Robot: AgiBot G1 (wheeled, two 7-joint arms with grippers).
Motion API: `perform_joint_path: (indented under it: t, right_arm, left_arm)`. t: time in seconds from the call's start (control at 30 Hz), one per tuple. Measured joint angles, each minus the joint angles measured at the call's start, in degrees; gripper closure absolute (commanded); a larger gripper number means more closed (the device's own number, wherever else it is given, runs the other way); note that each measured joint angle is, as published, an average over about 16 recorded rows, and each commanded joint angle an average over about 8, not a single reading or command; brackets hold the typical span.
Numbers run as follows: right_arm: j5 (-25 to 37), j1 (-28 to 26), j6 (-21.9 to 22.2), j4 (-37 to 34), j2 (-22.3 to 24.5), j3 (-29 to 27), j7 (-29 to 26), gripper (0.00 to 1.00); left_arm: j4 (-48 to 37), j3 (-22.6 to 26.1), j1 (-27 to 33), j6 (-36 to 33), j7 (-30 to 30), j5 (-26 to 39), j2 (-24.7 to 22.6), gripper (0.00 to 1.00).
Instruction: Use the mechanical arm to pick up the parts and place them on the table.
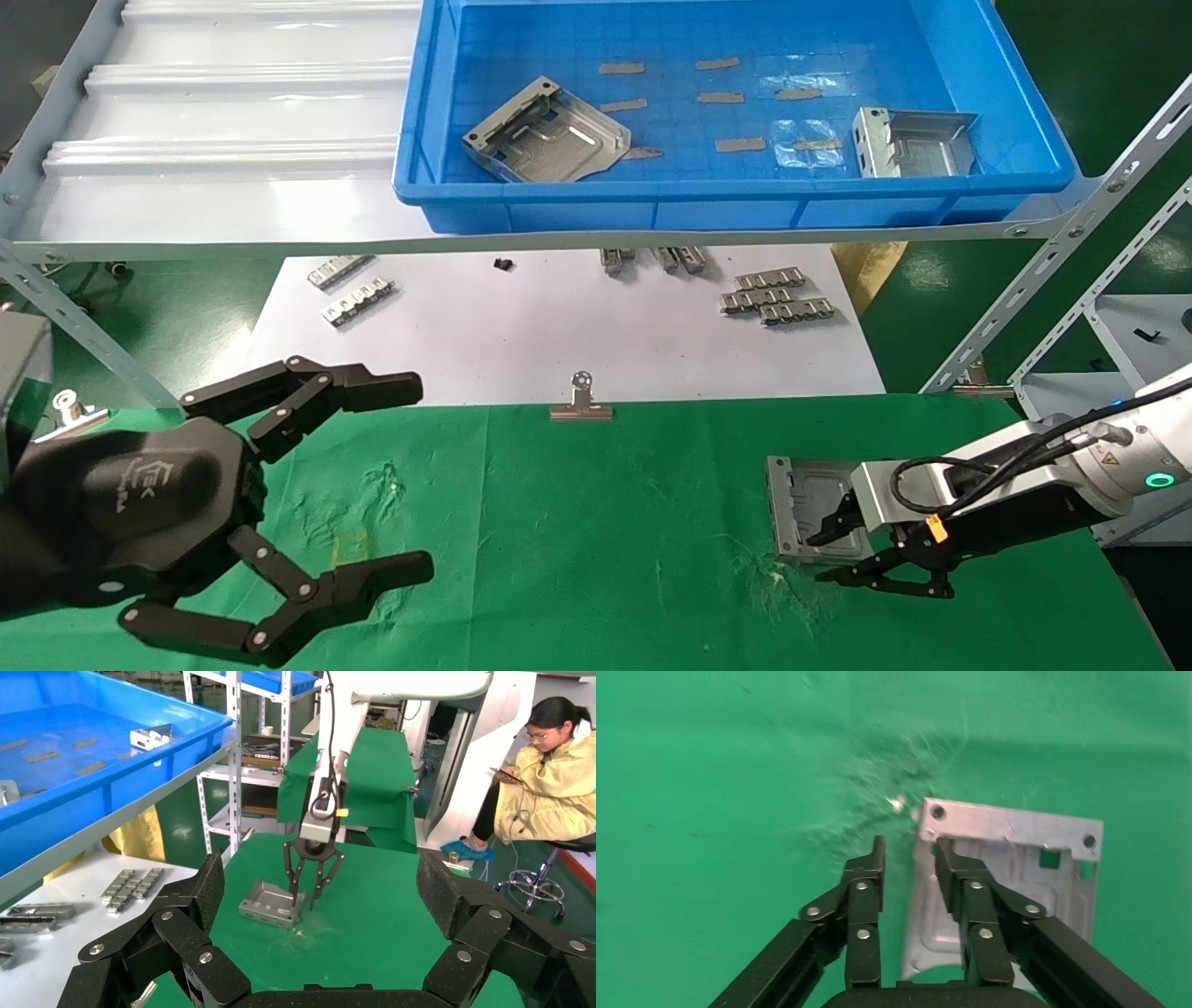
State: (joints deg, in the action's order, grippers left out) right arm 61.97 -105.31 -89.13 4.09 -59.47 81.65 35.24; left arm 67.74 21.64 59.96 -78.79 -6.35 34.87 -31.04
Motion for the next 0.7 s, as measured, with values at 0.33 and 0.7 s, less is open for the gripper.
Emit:
perform_joint_path:
  t: [0.33, 0.7]
  right_arm:
    - [-6.0, -0.9, -2.7, 4.3, 3.2, -2.9, -3.6, 0.0]
    - [-8.4, 0.1, -2.8, 6.6, 4.5, -4.6, -5.3, 0.0]
  left_arm:
    - [0.0, 0.0, 0.0, 0.0, 0.0, 0.0, 0.0, 0.0]
    - [0.0, 0.0, 0.0, 0.0, 0.0, 0.0, 0.0, 0.0]
